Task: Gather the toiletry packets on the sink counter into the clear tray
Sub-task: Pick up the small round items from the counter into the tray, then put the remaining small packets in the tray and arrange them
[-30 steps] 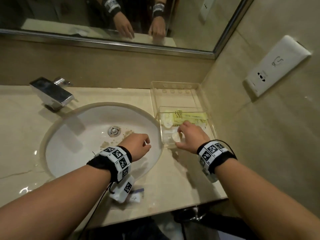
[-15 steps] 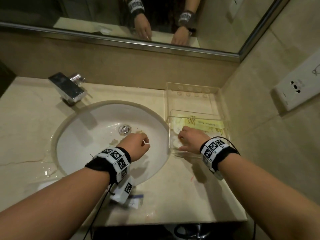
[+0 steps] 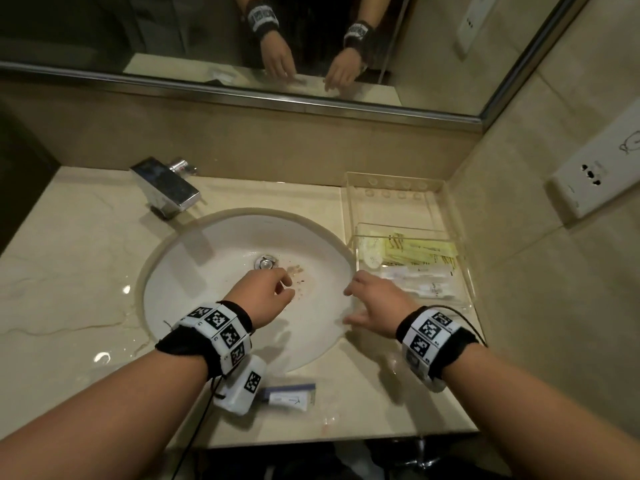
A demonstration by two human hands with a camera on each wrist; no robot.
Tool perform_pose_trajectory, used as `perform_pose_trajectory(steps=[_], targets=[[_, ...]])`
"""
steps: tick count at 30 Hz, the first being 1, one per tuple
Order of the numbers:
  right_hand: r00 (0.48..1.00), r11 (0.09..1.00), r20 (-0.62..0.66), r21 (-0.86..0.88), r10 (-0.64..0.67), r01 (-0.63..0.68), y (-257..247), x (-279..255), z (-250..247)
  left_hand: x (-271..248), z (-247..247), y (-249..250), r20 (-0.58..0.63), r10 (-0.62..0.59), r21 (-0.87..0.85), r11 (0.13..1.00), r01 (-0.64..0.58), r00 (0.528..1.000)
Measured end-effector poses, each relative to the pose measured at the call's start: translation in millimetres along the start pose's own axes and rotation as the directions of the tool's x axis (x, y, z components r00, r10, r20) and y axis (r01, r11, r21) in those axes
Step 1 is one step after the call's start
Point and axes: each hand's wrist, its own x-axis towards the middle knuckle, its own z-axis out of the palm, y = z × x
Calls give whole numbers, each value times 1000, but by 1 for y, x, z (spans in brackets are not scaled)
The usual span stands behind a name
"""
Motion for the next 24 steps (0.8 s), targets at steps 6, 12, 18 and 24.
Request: perform_pose_trajectory(steps=[6, 12, 18, 24], targets=[[973, 987, 174, -10, -153, 157, -72, -13, 43, -32, -23, -46, -23, -39, -38, 999, 38, 999], [967, 978, 208, -113, -150, 176, -121, -17, 86, -81, -45, -110, -62, -139, -128, 983, 131, 988], [991, 987, 127, -148, -45, 64, -145, -11, 101, -114, -57, -156, -100, -235, -208, 955, 211, 967], [990, 991, 76, -55, -115, 119, -171, -4, 90, -125, -71, -185, -138, -307, -204, 939, 276, 942]])
